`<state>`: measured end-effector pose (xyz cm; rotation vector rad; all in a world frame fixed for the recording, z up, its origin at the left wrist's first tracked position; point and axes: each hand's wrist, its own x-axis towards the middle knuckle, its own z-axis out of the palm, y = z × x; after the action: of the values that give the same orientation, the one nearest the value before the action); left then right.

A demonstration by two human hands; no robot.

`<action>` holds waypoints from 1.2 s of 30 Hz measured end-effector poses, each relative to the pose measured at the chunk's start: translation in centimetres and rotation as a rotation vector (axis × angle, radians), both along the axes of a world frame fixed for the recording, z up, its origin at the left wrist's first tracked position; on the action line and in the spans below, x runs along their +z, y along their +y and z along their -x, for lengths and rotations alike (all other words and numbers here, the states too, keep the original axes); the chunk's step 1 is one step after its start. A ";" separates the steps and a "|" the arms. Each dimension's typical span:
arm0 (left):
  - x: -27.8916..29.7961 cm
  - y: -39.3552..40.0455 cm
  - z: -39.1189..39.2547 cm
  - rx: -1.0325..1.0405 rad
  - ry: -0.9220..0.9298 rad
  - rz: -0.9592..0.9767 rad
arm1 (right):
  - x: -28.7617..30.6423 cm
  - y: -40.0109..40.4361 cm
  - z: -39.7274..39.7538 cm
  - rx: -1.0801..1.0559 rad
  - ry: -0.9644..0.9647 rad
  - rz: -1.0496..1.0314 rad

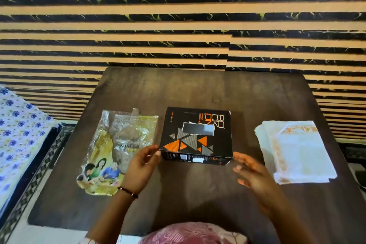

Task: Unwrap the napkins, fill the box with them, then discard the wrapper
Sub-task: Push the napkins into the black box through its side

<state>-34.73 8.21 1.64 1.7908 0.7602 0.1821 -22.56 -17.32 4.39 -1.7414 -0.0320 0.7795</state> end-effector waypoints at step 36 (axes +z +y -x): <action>-0.2 -8.7 -8.0 -0.237 0.364 -0.955 | 0.4 2.5 -10.7 0.592 -0.441 0.215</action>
<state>-26.72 -0.53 1.47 2.8604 0.7581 0.0552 -11.86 -14.78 4.84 -2.1116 -0.8179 0.8185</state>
